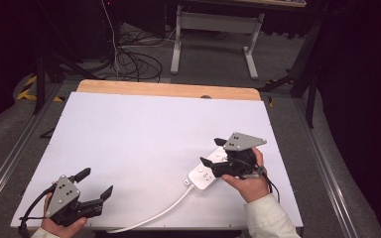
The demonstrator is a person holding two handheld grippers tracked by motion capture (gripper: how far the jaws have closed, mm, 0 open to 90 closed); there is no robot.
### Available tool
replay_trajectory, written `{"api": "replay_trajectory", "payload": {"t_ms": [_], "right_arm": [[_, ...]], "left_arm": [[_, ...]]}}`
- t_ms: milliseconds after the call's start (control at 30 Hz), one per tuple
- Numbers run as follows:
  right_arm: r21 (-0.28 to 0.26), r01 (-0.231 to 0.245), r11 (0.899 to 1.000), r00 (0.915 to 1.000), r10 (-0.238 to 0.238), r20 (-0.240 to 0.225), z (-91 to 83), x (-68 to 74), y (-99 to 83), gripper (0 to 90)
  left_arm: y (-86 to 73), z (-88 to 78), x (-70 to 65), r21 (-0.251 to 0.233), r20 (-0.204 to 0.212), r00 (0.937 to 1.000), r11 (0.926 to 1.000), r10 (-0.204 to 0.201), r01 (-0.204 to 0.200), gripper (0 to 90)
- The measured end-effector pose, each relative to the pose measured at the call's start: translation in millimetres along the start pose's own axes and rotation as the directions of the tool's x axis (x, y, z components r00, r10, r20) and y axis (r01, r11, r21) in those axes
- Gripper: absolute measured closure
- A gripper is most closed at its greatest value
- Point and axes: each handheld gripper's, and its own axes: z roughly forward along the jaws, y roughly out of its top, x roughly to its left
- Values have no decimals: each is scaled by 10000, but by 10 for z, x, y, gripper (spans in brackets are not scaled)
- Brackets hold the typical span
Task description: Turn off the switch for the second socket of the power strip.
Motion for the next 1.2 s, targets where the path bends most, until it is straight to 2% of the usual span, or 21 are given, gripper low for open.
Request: {"api": "replay_trajectory", "payload": {"t_ms": [567, 733, 800, 833, 867, 933, 967, 1100, 1133, 1167, 1200], "right_arm": [[365, -58, 9993, 9998, 66, -206, 289, -37, 71, 270], [434, -58, 9990, 9998, 66, -184, 317, -57, 76, 291], [458, -139, 9989, 9996, 150, -238, 320, -63, 76, 324], [512, -90, 9986, 9998, 99, -168, 320, -69, 75, 385], [512, -90, 9986, 9998, 99, -168, 320, -69, 75, 385], [559, 114, 9984, 9991, -91, -406, 313, -74, 77, 505], [574, 171, 9982, 9992, -150, -366, 308, -69, 79, 511], [653, 309, 9974, 9991, -289, -314, 295, -69, 74, 649], [678, 531, 9963, 9985, -521, -171, 290, -65, 80, 760], [678, 531, 9963, 9985, -521, -171, 290, -65, 80, 760], [895, 553, 9945, 9975, -511, -479, 303, -75, 83, 830]], "left_arm": [[-2, 6, -7, 25, 66, 9999, 10000, 79, -79, 168], [-2, 4, -7, 4, 60, 10000, 10000, 73, -73, 168], [-3, 4, -8, -17, 97, 9999, 10000, 90, -90, 168], [-3, 5, -9, -12, 102, 9999, 9999, 137, -137, 168], [-1, 3, -5, 19, 75, 9996, 9997, 254, -254, 168], [-2, 6, -12, 18, 115, 9997, 9998, 205, -205, 168], [-3, 7, -14, 21, 130, 9997, 9998, 187, -187, 167], [-2, 6, -13, 36, 134, 9996, 9997, 236, -237, 167], [-2, 6, -14, 44, 123, 9996, 9997, 251, -251, 168], [-2, 6, -14, 47, 115, 9996, 9997, 257, -258, 168], [-2, 6, -14, 45, 113, 9996, 9997, 256, -257, 168]]}}
